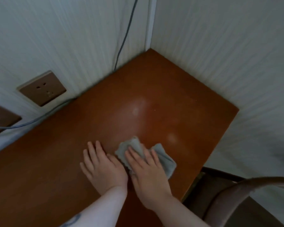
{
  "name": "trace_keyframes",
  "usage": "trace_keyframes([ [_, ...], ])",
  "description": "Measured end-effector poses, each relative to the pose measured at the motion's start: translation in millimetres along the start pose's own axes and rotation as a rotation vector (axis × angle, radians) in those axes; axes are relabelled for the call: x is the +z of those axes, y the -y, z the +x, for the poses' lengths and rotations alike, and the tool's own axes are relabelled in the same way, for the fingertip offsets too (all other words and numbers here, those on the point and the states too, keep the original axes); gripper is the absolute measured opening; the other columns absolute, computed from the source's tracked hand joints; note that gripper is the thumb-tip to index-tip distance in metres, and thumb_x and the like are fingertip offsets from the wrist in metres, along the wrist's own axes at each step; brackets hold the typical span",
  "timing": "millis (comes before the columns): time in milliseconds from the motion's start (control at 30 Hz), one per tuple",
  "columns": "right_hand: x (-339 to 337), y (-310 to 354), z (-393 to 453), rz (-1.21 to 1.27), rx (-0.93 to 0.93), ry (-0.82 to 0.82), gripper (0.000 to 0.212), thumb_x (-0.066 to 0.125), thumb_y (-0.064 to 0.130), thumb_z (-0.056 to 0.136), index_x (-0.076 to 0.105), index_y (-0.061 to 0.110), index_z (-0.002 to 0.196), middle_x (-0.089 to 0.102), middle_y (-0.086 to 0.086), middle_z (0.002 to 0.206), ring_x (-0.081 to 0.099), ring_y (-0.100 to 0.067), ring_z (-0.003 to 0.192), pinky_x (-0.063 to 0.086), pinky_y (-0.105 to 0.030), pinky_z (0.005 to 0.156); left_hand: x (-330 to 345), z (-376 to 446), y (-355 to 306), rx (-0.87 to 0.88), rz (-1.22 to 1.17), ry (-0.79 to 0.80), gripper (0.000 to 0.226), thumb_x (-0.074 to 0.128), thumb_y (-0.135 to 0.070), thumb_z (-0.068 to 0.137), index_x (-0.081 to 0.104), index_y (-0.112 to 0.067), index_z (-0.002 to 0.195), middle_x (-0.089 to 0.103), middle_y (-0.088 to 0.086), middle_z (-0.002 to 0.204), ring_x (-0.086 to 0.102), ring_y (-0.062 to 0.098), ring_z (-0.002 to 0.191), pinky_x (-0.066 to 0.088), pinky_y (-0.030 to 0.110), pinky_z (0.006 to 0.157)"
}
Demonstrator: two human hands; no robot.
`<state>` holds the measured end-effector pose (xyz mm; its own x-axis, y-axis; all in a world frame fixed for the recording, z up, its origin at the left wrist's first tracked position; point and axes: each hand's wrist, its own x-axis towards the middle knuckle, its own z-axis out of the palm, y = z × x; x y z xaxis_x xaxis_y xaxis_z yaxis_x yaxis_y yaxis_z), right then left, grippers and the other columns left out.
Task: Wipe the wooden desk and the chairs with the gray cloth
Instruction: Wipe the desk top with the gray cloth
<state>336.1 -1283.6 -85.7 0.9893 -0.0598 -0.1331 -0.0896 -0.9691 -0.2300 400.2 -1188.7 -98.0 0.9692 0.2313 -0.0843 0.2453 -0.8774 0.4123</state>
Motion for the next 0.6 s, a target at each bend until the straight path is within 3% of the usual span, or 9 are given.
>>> trace_keyframes([
  [33,-0.2,-1.0,12.8,-0.022,-0.105,0.034,0.056,0.033,0.035,0.092,0.038,0.025,0.147,0.037,0.01,0.152,0.027,-0.023,0.143,0.01,-0.041,0.114,1.0,0.2,-2.4,0.006,0.013,-0.004,0.058,0.02,-0.029,0.092,0.037,-0.016,0.146,0.027,0.001,0.156,0.016,0.022,0.145,0.007,0.046,0.118],
  [100,-2.6,-19.1,38.8,-0.03,-0.135,0.034,0.058,0.027,0.033,0.092,0.033,0.026,0.15,0.031,0.011,0.155,0.023,-0.024,0.145,0.002,-0.039,0.116,4.7,2.2,-3.7,0.021,0.051,-0.032,0.061,0.016,-0.03,0.09,0.038,-0.016,0.145,0.03,0.001,0.155,0.018,0.023,0.144,0.009,0.047,0.117],
  [200,-9.5,-55.8,50.4,0.007,0.089,-0.014,0.059,0.018,0.035,0.094,0.024,0.028,0.152,0.021,0.013,0.157,0.014,-0.021,0.147,-0.005,-0.035,0.118,7.4,2.2,-1.7,0.019,0.096,-0.043,0.056,0.021,-0.026,0.093,0.038,-0.015,0.145,0.033,0.003,0.154,0.02,0.025,0.143,0.012,0.048,0.117],
  [300,-12.5,-56.6,35.4,-0.056,0.182,-0.055,0.058,0.021,0.034,0.095,0.025,0.024,0.152,0.025,0.008,0.157,0.015,-0.022,0.147,0.004,-0.04,0.117,10.6,2.1,-3.8,0.011,0.128,-0.019,0.052,0.026,-0.023,0.095,0.039,-0.013,0.144,0.034,0.005,0.153,0.021,0.027,0.143,0.015,0.051,0.116],
  [400,-7.5,-25.9,39.0,-0.028,0.017,-0.008,0.056,0.026,0.034,0.095,0.035,0.021,0.149,0.033,0.006,0.154,0.026,-0.027,0.144,0.009,-0.043,0.115,14.5,3.2,-2.7,0.019,0.14,-0.034,0.056,0.028,-0.026,0.092,0.041,-0.009,0.143,0.036,0.01,0.151,0.024,0.031,0.141,0.015,0.054,0.114],
  [500,-10.4,-2.6,73.6,0.053,-0.19,0.057,0.059,0.016,0.039,0.096,0.032,0.023,0.15,0.027,0.009,0.157,0.012,-0.021,0.147,-0.004,-0.038,0.118,15.3,2.8,-2.1,0.045,0.145,-0.047,0.058,0.027,-0.028,0.09,0.04,-0.008,0.143,0.035,0.011,0.152,0.024,0.033,0.141,0.015,0.055,0.114],
  [600,-16.0,-6.9,109.0,0.084,-0.147,0.046,0.058,0.014,0.038,0.097,0.023,0.025,0.153,0.016,0.012,0.16,0.005,-0.02,0.148,-0.011,-0.034,0.116,12.7,2.0,-3.4,0.047,0.158,-0.038,0.059,0.024,-0.029,0.09,0.038,-0.01,0.145,0.034,0.011,0.152,0.023,0.033,0.142,0.015,0.056,0.114],
])
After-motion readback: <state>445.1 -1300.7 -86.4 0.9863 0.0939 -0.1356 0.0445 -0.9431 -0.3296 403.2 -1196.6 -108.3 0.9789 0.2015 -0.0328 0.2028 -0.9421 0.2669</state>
